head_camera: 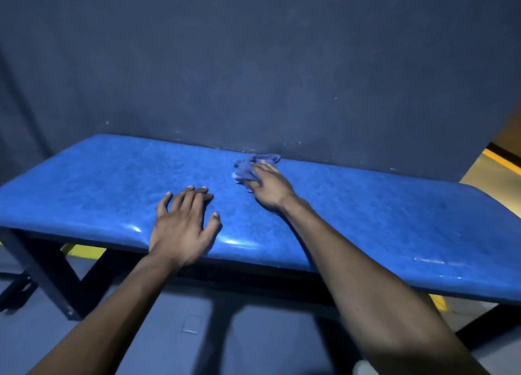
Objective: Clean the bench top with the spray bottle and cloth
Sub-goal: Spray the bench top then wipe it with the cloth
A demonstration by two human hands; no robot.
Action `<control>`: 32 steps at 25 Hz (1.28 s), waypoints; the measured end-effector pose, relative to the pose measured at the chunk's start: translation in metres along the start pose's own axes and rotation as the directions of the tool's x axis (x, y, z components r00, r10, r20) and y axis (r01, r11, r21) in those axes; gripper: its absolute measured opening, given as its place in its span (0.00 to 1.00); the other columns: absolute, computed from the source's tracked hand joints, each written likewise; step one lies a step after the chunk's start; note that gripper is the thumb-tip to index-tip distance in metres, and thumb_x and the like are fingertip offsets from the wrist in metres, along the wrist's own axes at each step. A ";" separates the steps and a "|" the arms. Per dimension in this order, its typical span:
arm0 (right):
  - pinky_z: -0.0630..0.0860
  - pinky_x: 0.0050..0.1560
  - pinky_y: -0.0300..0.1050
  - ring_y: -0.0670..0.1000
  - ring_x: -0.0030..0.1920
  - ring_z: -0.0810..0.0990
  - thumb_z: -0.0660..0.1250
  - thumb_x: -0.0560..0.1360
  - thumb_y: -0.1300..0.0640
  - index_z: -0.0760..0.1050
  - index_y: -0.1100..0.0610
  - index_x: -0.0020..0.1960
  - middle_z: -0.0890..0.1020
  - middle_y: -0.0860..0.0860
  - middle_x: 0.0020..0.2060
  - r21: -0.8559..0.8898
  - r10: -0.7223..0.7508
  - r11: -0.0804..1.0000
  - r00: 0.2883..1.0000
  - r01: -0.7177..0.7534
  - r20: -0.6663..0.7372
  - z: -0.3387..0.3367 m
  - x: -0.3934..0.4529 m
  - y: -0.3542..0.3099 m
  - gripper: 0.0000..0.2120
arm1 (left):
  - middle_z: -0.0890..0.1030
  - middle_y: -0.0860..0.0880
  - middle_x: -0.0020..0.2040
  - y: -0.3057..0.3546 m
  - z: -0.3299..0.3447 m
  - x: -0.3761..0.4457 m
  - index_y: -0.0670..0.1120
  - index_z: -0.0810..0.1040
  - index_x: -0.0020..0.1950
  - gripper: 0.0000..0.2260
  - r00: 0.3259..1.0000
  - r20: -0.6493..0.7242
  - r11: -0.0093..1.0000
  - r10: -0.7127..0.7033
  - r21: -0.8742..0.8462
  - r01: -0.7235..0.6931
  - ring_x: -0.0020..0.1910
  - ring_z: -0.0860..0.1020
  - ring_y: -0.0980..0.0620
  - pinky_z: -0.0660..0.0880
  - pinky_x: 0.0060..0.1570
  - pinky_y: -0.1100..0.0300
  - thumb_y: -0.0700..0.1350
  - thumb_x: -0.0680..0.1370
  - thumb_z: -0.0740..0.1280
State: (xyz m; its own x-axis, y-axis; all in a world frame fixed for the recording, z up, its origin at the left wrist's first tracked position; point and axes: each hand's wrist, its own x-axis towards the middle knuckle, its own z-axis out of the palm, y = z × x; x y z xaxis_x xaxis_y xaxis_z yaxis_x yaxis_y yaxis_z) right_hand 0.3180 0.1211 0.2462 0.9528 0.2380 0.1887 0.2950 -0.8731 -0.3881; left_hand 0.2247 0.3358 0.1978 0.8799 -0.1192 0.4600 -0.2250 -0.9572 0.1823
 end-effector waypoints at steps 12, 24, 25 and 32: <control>0.58 0.79 0.45 0.51 0.78 0.66 0.56 0.79 0.45 0.72 0.54 0.73 0.73 0.50 0.74 -0.089 0.019 0.996 0.995 -0.028 -0.100 -0.059 -0.201 0.101 0.26 | 0.72 0.54 0.74 0.003 -0.006 -0.005 0.50 0.73 0.70 0.26 1.000 0.016 0.999 -0.016 -0.050 0.017 0.77 0.64 0.53 0.52 0.77 0.45 0.60 0.78 0.50; 0.64 0.76 0.53 0.56 0.74 0.69 0.50 0.72 0.37 0.75 0.50 0.69 0.76 0.54 0.71 -0.030 0.404 0.909 0.895 -0.417 -0.190 -0.055 -0.075 0.138 0.33 | 0.72 0.54 0.73 0.006 -0.005 -0.004 0.51 0.72 0.70 0.26 1.000 0.017 1.000 -0.017 -0.006 0.017 0.77 0.64 0.53 0.53 0.76 0.45 0.60 0.77 0.49; 0.61 0.77 0.52 0.56 0.76 0.67 0.51 0.73 0.37 0.75 0.50 0.70 0.75 0.54 0.73 -0.024 0.366 0.927 0.917 -0.374 -0.157 -0.043 -0.062 0.114 0.32 | 0.72 0.54 0.73 0.005 -0.005 -0.003 0.51 0.72 0.70 0.26 1.000 0.019 1.000 -0.017 -0.002 0.017 0.77 0.64 0.53 0.53 0.76 0.45 0.60 0.78 0.49; 0.54 0.79 0.44 0.56 0.79 0.62 0.66 0.79 0.57 0.67 0.57 0.77 0.70 0.53 0.76 0.053 -0.101 0.993 0.993 0.104 -0.060 -0.002 -0.119 -0.024 0.27 | 0.74 0.54 0.72 0.002 -0.004 -0.001 0.51 0.73 0.68 0.25 1.000 0.001 1.000 0.005 -0.005 -0.005 0.75 0.67 0.52 0.56 0.75 0.44 0.59 0.77 0.51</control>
State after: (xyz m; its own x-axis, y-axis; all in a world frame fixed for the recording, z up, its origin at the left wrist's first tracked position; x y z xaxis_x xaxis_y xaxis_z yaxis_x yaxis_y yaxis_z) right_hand 0.1971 0.1134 0.2347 0.9121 0.2989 0.2806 0.3960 -0.8198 -0.4138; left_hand 0.2220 0.3354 0.2009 0.8791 -0.1245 0.4601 -0.2317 -0.9552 0.1843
